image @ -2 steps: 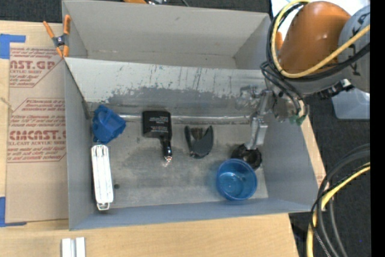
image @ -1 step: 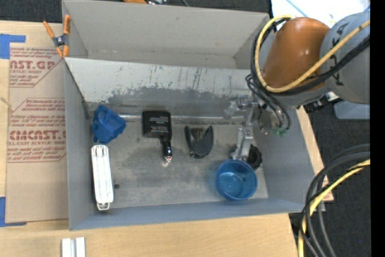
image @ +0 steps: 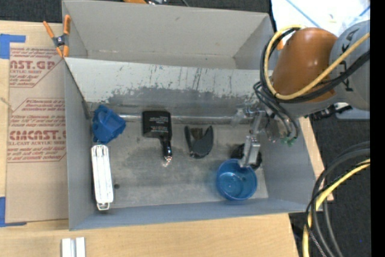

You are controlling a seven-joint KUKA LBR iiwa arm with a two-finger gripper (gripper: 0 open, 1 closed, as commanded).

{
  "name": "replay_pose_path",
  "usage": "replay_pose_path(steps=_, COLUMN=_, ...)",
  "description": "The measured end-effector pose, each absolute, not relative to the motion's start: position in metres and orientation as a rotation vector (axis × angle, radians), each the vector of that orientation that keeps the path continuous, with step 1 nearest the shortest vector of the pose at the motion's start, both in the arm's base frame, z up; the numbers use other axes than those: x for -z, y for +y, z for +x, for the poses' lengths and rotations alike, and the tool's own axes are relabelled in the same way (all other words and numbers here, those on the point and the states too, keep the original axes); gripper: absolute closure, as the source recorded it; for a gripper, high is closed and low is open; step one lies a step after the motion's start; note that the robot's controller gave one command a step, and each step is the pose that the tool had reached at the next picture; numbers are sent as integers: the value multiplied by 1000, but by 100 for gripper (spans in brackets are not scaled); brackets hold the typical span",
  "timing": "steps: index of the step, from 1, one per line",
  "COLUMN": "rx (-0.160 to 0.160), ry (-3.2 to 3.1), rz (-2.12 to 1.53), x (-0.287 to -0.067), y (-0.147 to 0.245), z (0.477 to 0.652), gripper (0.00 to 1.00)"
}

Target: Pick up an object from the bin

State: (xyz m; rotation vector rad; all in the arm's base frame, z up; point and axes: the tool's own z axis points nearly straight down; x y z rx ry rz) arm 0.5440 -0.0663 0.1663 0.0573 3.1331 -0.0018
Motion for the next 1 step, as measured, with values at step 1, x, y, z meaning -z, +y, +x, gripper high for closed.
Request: replay_pose_path(steps=1, rx=-1, ry=3113, rz=-364, x=-107, y=-53, z=565, gripper=0)
